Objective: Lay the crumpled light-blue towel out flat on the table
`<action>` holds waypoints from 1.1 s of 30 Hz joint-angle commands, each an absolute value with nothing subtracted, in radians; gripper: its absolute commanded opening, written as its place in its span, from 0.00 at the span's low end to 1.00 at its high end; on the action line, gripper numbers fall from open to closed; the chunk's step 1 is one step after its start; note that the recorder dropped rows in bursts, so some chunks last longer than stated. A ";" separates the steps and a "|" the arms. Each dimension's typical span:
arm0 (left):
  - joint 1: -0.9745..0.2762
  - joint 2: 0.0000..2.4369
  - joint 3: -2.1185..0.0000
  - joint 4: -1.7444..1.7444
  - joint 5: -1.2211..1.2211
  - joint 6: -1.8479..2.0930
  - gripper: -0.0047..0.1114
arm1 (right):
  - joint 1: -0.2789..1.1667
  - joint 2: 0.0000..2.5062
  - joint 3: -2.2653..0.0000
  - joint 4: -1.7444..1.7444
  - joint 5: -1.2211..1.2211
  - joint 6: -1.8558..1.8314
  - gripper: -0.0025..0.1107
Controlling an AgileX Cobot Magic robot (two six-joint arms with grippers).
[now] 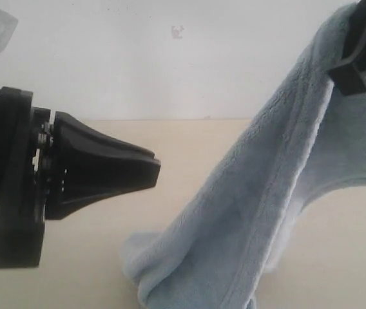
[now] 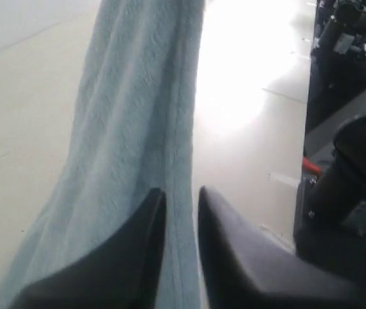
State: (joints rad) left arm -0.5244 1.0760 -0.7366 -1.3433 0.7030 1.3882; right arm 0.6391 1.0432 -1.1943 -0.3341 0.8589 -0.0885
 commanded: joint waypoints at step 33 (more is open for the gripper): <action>-0.798 1.507 -0.474 -1.069 0.407 1.208 0.61 | 0.637 1.034 -1.249 -0.455 0.939 -0.032 0.02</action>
